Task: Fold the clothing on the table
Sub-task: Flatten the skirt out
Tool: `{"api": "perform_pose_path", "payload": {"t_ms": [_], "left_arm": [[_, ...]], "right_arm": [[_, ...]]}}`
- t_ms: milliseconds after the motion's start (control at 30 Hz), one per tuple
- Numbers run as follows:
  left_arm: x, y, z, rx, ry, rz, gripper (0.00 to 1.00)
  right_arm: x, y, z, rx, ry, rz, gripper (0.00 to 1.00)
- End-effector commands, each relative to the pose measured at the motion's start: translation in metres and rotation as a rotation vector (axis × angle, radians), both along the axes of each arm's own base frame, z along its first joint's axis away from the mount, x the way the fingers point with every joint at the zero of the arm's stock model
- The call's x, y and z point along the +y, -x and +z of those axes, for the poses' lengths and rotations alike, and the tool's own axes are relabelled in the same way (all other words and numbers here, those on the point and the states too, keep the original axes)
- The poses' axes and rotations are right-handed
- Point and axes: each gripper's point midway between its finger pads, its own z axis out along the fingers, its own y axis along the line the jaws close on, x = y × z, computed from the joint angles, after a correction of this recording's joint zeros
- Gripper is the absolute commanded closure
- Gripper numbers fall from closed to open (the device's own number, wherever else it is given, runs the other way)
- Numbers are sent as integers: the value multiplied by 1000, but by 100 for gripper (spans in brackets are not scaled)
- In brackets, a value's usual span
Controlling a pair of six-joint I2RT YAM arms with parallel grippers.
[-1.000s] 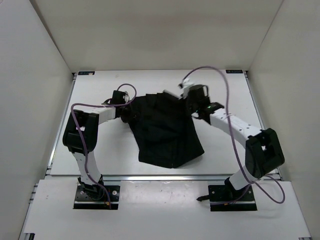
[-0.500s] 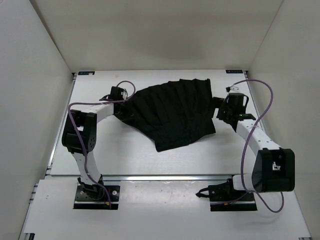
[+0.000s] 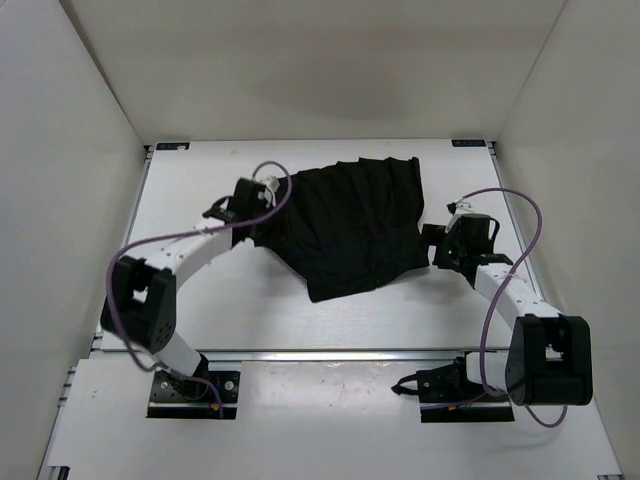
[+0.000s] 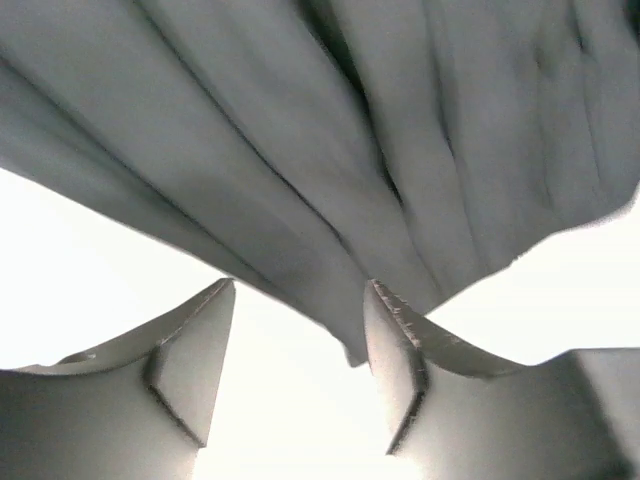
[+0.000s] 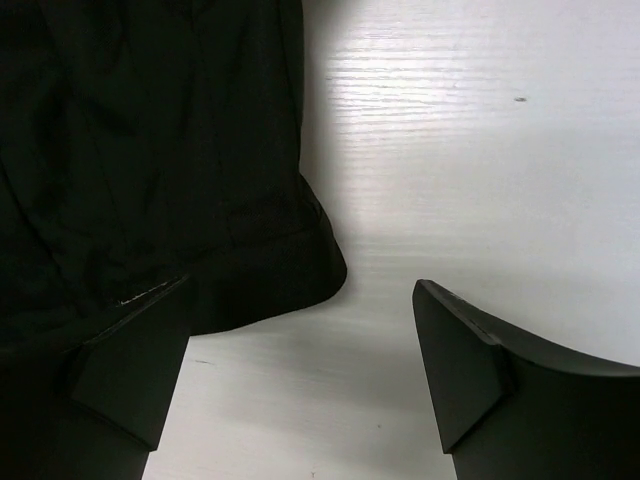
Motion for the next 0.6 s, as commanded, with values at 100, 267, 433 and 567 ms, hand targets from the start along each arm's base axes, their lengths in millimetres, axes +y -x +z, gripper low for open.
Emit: {"api": "perform_pose_path", "payload": {"t_ms": [100, 267, 433, 567], "left_arm": [[-36, 89, -19, 57, 196, -21, 45], [-47, 111, -36, 86, 247, -20, 45], [-60, 111, -40, 95, 269, -27, 46], [-61, 108, -44, 106, 274, -9, 45]], "right_arm": [[11, -18, 0, -32, 14, 72, 20], [14, -29, -6, 15, -1, 95, 29], [23, -37, -16, 78, 8, 151, 56], [47, -34, -18, 132, -57, 207, 80]]}}
